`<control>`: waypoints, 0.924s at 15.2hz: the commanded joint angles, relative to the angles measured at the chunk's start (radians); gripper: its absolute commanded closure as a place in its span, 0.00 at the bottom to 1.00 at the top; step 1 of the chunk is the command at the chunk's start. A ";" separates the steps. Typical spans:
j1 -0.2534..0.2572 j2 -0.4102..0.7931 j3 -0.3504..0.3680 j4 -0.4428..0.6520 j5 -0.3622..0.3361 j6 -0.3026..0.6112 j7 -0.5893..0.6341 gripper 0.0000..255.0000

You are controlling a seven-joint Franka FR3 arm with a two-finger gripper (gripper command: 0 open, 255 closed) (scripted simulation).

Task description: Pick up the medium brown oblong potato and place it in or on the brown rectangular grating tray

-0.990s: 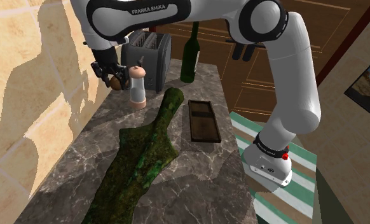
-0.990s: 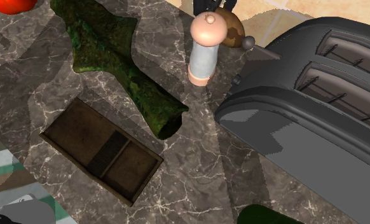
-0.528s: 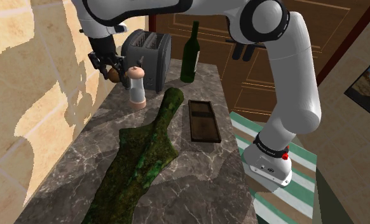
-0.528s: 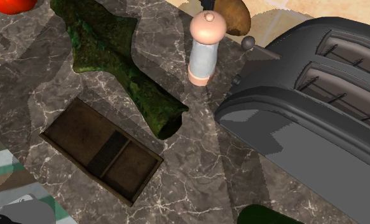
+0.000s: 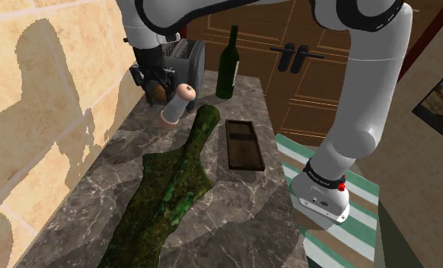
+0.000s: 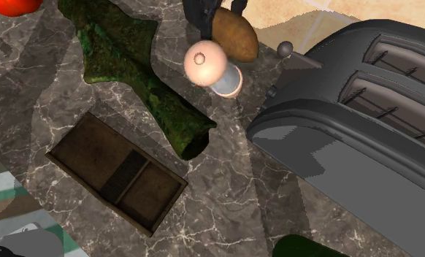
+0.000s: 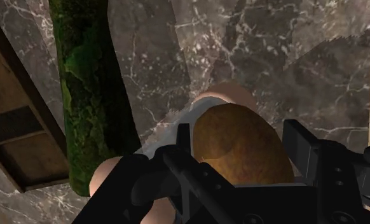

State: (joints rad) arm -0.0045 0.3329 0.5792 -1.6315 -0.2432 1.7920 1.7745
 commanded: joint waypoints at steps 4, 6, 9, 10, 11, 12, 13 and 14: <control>-0.079 -0.235 0.018 -0.286 0.119 0.094 -0.066 1.00; -0.095 -0.329 0.016 -0.386 0.172 0.119 -0.103 1.00; -0.100 -0.471 0.000 -0.525 0.251 0.142 -0.163 1.00; -0.097 -0.517 -0.008 -0.569 0.276 0.146 -0.183 1.00; -0.092 -0.563 -0.018 -0.611 0.299 0.148 -0.202 1.00; -0.085 -0.609 -0.028 -0.652 0.321 0.148 -0.221 1.00; -0.077 -0.655 -0.039 -0.693 0.341 0.147 -0.239 1.00; -0.067 -0.700 -0.051 -0.732 0.360 0.144 -0.256 1.00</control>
State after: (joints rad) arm -0.0796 -0.3240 0.5382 -2.3217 0.0967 1.9329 1.5356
